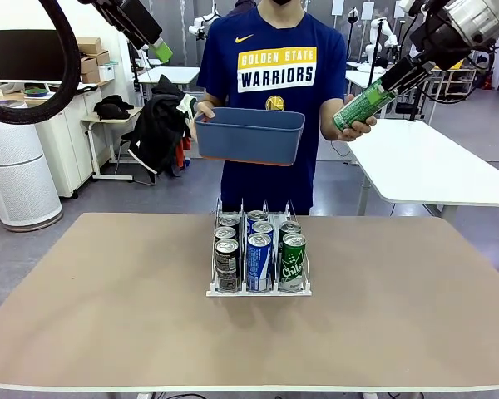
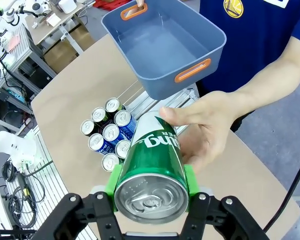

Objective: Fill the beverage cans into the dispenser.
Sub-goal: Place the picked Sprite in the line of the Automatic Can Dispenser with the same cans.

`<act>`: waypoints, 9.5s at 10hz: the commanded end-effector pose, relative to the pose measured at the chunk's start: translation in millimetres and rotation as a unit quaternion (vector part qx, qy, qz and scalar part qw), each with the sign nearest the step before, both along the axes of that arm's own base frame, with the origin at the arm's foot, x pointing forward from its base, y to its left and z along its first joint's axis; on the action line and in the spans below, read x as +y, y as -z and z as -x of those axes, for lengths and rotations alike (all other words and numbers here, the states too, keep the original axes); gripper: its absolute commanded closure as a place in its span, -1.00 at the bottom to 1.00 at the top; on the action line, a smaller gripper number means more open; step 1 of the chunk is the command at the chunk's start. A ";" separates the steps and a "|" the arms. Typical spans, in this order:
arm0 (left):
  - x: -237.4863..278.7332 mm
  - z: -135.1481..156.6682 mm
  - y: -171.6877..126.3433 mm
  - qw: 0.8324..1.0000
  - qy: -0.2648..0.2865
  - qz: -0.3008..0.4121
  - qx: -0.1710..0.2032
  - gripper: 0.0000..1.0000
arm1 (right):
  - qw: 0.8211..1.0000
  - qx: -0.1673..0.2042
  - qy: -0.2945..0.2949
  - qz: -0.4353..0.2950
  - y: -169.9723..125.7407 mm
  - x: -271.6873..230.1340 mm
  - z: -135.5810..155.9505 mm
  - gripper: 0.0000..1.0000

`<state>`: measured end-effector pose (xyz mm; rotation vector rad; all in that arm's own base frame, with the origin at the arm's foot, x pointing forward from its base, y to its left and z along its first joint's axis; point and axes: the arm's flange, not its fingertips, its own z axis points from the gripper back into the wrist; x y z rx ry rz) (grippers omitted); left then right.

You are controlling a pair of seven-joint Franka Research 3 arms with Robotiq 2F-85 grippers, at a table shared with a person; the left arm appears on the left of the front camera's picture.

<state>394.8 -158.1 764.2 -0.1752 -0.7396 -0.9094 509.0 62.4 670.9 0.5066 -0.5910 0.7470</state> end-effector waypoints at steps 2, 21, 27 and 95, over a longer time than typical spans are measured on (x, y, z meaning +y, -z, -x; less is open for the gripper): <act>1.5 1.4 0.3 1.000 0.000 0.000 0.000 -1.00 | 1.000 -0.001 0.000 -0.001 -1.5 1.2 0.7 1.00; 1.5 1.4 0.3 1.000 0.000 0.000 0.000 -1.00 | 0.990 0.022 0.107 0.086 17.3 -11.1 147.7 -0.16; 1.5 1.4 0.3 1.000 0.000 0.000 0.000 -1.00 | 0.989 0.062 0.096 0.091 72.4 -14.6 164.3 -0.16; 1.5 1.4 0.3 1.000 0.000 0.000 0.000 -1.00 | 0.964 0.123 0.191 0.140 234.0 214.7 117.1 -1.00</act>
